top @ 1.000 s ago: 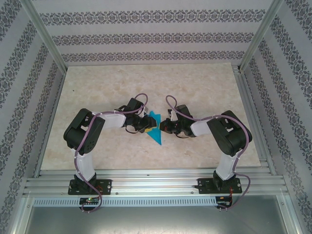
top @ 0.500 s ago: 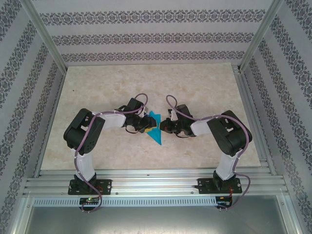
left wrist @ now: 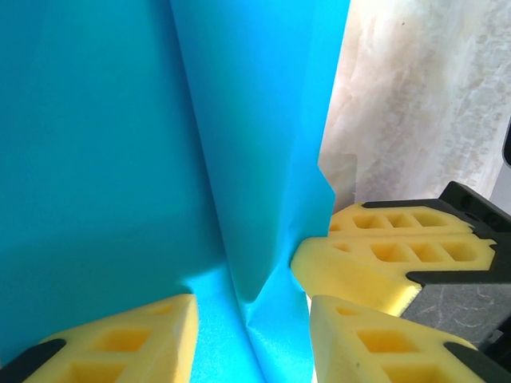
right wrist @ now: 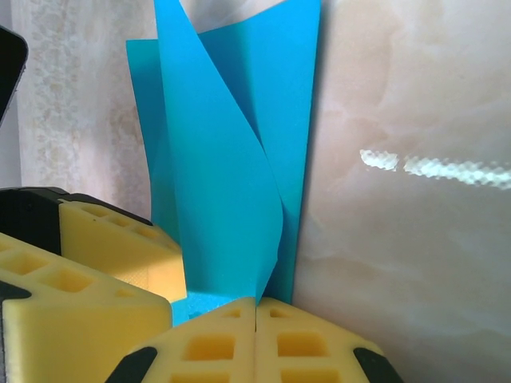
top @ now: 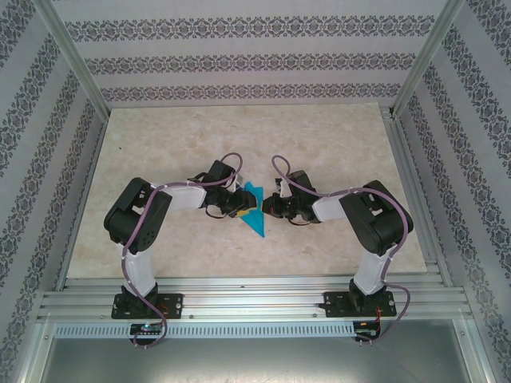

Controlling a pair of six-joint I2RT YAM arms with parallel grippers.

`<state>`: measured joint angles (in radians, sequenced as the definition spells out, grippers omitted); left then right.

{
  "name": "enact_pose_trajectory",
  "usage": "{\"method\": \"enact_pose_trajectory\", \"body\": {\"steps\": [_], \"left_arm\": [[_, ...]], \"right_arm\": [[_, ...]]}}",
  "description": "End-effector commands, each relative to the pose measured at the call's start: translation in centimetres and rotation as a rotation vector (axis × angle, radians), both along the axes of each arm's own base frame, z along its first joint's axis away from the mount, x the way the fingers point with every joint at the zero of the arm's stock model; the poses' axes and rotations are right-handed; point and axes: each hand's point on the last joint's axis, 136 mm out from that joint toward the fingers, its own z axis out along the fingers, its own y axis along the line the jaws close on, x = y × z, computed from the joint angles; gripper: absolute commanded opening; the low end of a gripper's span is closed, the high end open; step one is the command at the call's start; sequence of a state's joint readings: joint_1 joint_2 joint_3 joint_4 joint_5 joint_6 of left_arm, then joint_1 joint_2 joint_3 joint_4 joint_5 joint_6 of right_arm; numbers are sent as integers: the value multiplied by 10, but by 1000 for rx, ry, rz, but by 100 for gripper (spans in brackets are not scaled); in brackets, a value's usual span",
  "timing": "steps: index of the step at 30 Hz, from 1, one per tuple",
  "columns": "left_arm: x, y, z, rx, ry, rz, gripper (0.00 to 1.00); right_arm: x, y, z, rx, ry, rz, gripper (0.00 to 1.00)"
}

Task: Fold a paper plane with a square sheet of paper (fold left side to right side)
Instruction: Fourth fold the wing at the center of the table.

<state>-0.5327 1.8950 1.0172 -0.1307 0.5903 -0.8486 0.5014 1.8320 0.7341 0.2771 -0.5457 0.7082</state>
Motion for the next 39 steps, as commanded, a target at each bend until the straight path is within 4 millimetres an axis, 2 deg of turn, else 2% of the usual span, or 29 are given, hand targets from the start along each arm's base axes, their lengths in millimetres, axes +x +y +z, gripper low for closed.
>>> {"method": "enact_pose_trajectory", "body": {"steps": [1, 8, 11, 13, 17, 24, 31, 39], "left_arm": [[-6, 8, 0, 76, -3, -19, 46], [3, 16, 52, 81, -96, -35, 49], [3, 15, 65, 56, -118, -44, 49], [4, 11, 67, 29, -124, -49, 45], [8, -2, 61, -26, -104, -61, 34], [19, -20, 44, -84, -68, -46, 25], [16, -30, 27, -96, -32, -57, 23], [15, -20, 1, -19, -3, -37, 22]], "right_arm": [[-14, -12, -31, -86, 76, 10, 3], [-18, -15, -40, -112, 95, 9, 3], [-18, -13, -39, -106, 93, 16, 3], [-18, -12, -39, -107, 94, 18, 3], [-18, -10, -39, -106, 96, 21, 3], [-20, -10, -40, -113, 100, 22, 3], [-20, -10, -41, -118, 102, 25, 4], [-20, -9, -41, -121, 103, 26, 4]]}}
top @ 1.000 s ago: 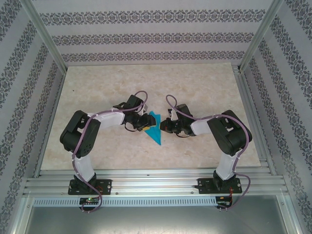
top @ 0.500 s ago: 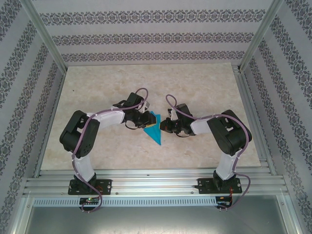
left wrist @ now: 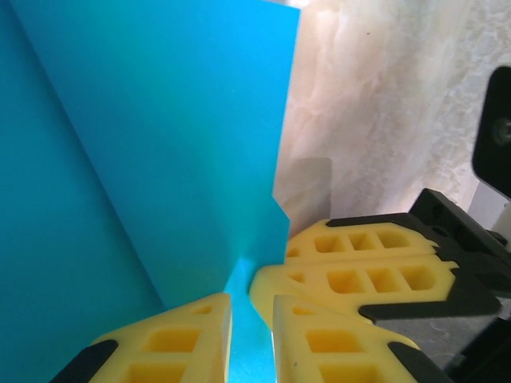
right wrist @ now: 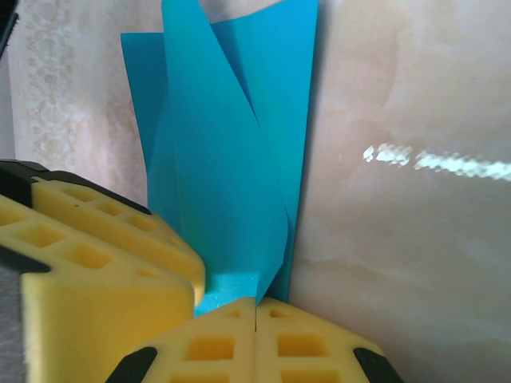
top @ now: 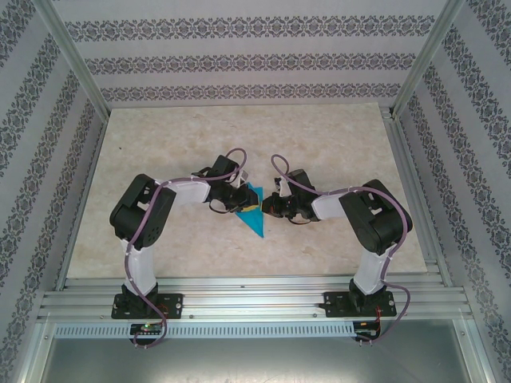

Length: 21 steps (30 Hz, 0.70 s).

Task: Fold a paper plane with a square sheet of paper (fold left side to right side)
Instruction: Fourth fold the wing at the center of the table.

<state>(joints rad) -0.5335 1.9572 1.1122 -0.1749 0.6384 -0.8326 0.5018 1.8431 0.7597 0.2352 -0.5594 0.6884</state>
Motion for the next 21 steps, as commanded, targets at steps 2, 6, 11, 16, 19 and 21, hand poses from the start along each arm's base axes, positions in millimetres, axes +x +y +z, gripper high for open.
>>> {"method": "enact_pose_trajectory", "body": {"steps": [2, 6, 11, 16, 19, 21], "left_arm": [[5, -6, -6, 16, -17, 4, 22], [3, 1, -19, 58, -4, 12, 22], [-4, 7, -36, 84, 22, 25, 21], [-14, 16, -50, 113, 45, 34, 21], [-18, 19, -55, 124, 55, 36, 21], [-19, 19, -55, 124, 53, 35, 20]], "right_arm": [[-19, -11, -40, -115, 87, 5, 4], [-18, -11, -39, -118, 85, 7, 4], [-10, -7, -25, -91, 57, 1, 7], [6, -4, 21, -47, -31, -15, 19], [4, -11, 44, -60, -67, -18, 25], [-7, -13, 52, -51, -64, -11, 26]]}}
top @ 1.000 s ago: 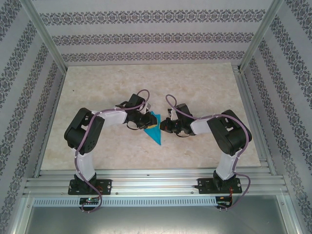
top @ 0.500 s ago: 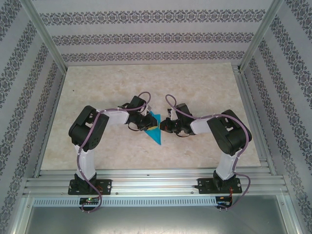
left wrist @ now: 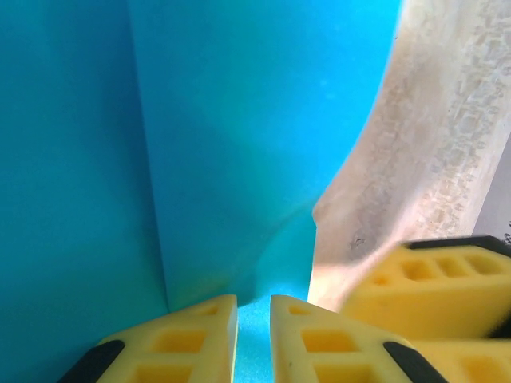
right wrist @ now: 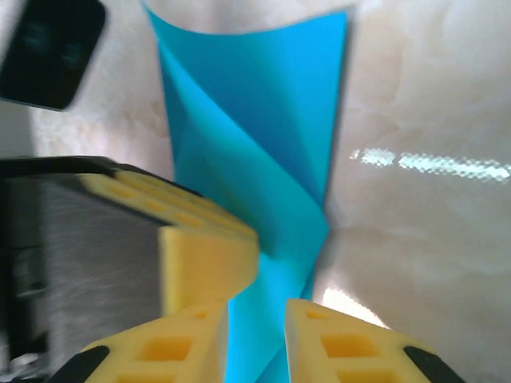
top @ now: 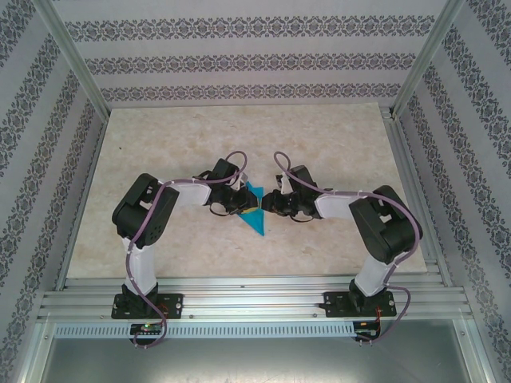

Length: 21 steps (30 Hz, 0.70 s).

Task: Fold a paper plane with a square sheet of paper (fold left side to right side)
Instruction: Fourth fold the wing at the center of the table.

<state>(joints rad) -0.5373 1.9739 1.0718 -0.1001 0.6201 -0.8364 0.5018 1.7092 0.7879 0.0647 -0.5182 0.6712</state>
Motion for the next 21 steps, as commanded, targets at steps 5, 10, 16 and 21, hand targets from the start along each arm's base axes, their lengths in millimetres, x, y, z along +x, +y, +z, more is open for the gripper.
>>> {"method": "enact_pose_trajectory", "body": {"steps": [5, 10, 16, 21], "left_arm": [[-18, 18, -41, 119, 70, 28, 20], [-18, 19, -41, 122, 69, 29, 20], [-19, 20, -40, 124, 67, 29, 20], [-18, 20, -40, 125, 67, 31, 20]], "right_arm": [[-38, 15, 22, 41, -8, 54, 23], [-50, 32, 14, 71, 20, 74, 20], [-54, 34, 0, 53, 48, 91, 20], [-58, 31, -9, 22, 67, 102, 19]]}}
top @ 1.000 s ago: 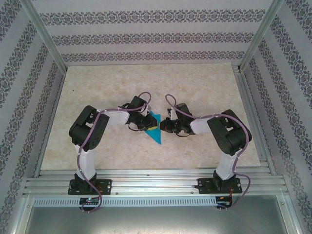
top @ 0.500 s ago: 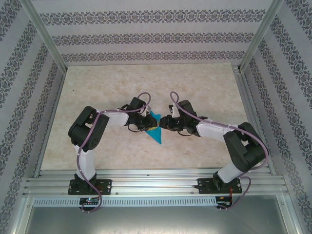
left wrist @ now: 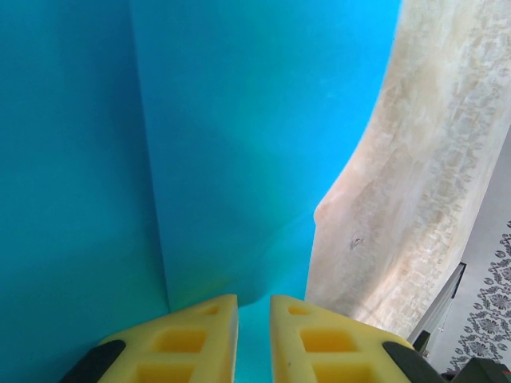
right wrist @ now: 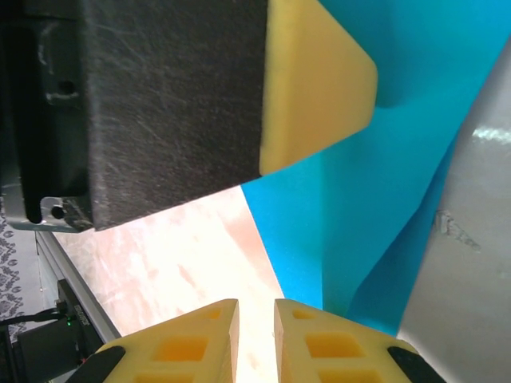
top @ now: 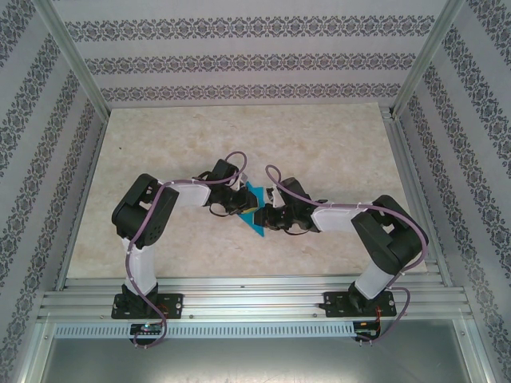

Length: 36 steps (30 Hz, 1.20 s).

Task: Fold a paper plane with a square sheet of paper (fold left side to right side)
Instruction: Fourth fold the wing at the center of the table.

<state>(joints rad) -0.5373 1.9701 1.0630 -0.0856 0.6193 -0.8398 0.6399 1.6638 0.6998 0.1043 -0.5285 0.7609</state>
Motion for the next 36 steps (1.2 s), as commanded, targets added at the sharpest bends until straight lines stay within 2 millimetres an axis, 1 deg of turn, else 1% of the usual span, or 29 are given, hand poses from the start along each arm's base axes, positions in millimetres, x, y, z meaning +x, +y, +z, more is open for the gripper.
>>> {"method": "enact_pose_trajectory", "body": {"steps": [1, 7, 17, 22, 25, 27, 31, 33, 36], "left_arm": [[-18, 20, -41, 130, 73, 26, 20], [-19, 20, -41, 137, 75, 20, 20], [-18, 20, -42, 140, 76, 20, 20], [-17, 20, -41, 140, 73, 19, 20], [-17, 20, -41, 142, 72, 19, 20], [-17, 20, -42, 144, 75, 20, 20], [-17, 21, -45, 151, 76, 22, 20], [-17, 21, -45, 151, 77, 23, 20], [-17, 21, -46, 153, 78, 23, 20]], "right_arm": [[-2, -1, -6, -16, 1, 12, 19], [-9, -9, -20, -71, 26, 21, 18], [-8, -15, -27, -133, 22, 37, 18], [-11, -14, -30, -133, 35, 42, 18], [-13, -17, -34, -156, 42, 46, 17], [-15, -22, -38, -188, 50, 50, 17], [-23, -29, -43, -239, 72, 69, 12], [-30, -32, -47, -254, 90, 81, 9], [-42, -37, -52, -277, 114, 98, 9]]}}
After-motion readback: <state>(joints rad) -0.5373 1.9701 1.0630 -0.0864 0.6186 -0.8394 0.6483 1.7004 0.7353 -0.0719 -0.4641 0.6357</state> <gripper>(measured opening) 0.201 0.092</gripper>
